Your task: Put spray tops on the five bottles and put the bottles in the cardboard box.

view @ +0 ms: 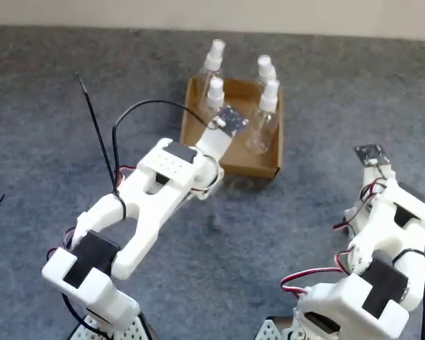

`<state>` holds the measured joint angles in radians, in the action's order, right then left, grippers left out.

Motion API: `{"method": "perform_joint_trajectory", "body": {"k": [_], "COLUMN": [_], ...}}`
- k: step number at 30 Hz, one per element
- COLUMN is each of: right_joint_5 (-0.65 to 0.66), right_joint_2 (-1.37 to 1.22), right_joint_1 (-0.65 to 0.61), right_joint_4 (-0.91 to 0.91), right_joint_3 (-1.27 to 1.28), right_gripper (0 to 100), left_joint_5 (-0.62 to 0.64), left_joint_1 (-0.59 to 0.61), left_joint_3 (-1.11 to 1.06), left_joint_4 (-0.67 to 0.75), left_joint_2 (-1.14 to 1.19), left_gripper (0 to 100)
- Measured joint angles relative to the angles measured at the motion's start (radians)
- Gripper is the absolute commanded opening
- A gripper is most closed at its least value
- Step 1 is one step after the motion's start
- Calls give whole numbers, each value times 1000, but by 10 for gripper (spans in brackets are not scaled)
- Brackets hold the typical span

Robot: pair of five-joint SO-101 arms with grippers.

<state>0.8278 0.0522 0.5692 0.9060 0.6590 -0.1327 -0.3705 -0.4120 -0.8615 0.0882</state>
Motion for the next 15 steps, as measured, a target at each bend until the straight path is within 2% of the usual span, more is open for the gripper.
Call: {"method": "perform_joint_trajectory", "body": {"k": [15], "right_joint_5": [20], "right_joint_2": [0], "right_joint_1": [11], "right_joint_4": [20], "right_joint_3": [0], "right_gripper": [300], "left_joint_5": [0], "left_joint_1": [0], "left_joint_3": [-60], "left_joint_4": [9], "left_joint_2": [0], "left_gripper": [157]}}
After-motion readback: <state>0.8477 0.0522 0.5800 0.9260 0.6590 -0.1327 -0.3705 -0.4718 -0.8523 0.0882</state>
